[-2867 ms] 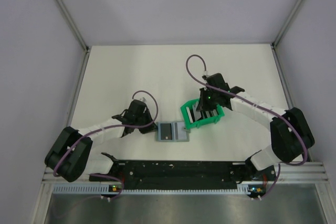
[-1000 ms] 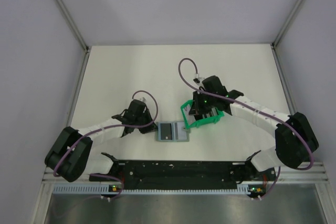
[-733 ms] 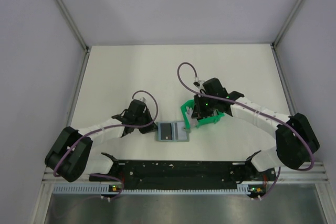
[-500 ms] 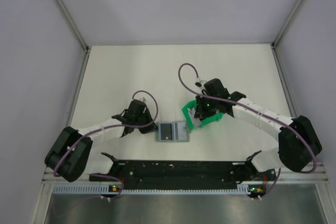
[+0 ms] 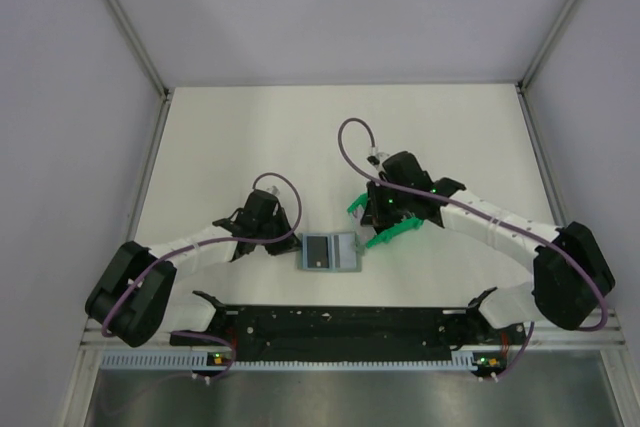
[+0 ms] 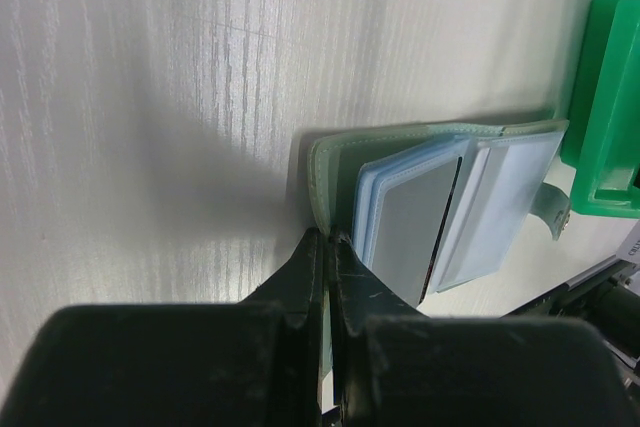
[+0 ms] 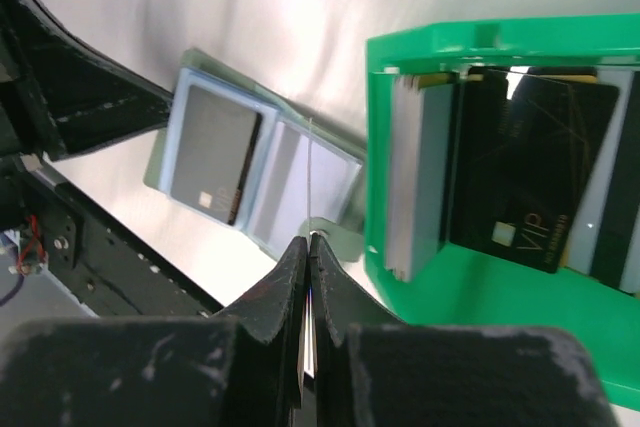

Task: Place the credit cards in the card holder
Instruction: Turn over the card slot in the card holder.

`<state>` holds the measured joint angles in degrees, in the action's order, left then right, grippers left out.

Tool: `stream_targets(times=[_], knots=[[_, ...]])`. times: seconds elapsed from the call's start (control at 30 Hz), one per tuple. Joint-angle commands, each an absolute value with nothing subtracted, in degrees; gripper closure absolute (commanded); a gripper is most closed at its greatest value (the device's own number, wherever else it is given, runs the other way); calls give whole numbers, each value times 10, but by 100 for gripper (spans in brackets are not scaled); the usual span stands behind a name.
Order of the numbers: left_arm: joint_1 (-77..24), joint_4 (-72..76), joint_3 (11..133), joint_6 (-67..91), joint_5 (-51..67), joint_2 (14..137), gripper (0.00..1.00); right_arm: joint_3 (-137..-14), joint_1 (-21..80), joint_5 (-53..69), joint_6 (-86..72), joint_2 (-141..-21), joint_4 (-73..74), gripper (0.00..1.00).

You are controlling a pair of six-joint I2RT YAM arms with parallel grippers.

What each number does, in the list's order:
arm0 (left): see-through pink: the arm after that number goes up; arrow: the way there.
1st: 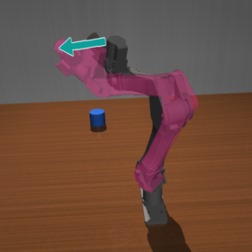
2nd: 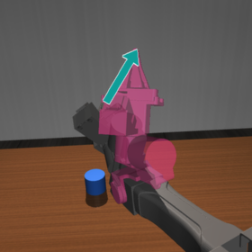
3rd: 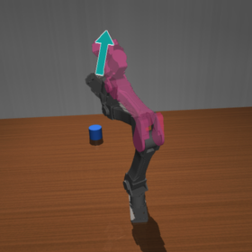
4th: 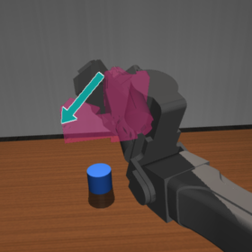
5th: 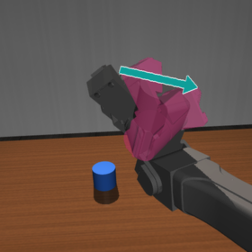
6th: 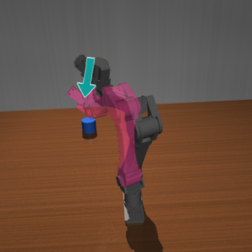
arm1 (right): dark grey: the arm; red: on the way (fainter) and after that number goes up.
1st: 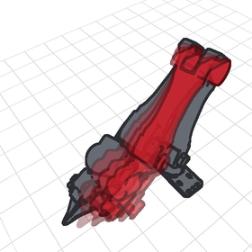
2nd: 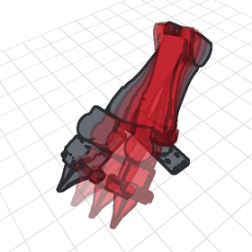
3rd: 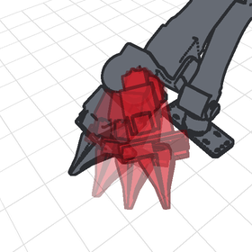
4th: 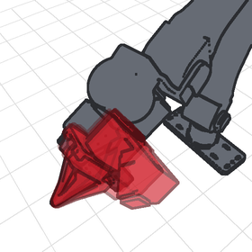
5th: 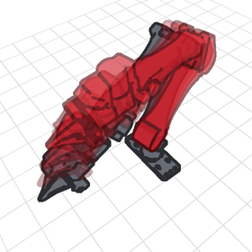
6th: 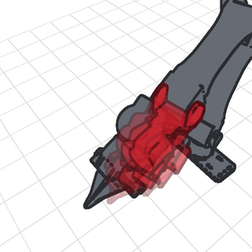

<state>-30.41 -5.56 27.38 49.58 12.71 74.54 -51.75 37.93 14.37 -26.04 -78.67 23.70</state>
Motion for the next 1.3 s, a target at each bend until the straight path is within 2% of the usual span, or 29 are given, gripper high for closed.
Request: stream_targets(times=[0.0, 0.2, 0.43, 0.8, 1.27], knots=[[-303, -34, 287, 497, 143, 738, 100, -528, 445, 55, -379, -761, 150, 100], [-302, -26, 278, 514, 161, 715, 100, -512, 553, -125, -481, -766, 77, 100], [-303, -22, 265, 536, 167, 677, 100, -504, 634, -235, -519, -782, 20, 100], [-302, -11, 233, 557, 166, 645, 100, -543, 683, -261, -545, -852, 28, 100], [-303, -7, 231, 557, 171, 645, 100, -550, 685, -250, -546, -875, 22, 100]])
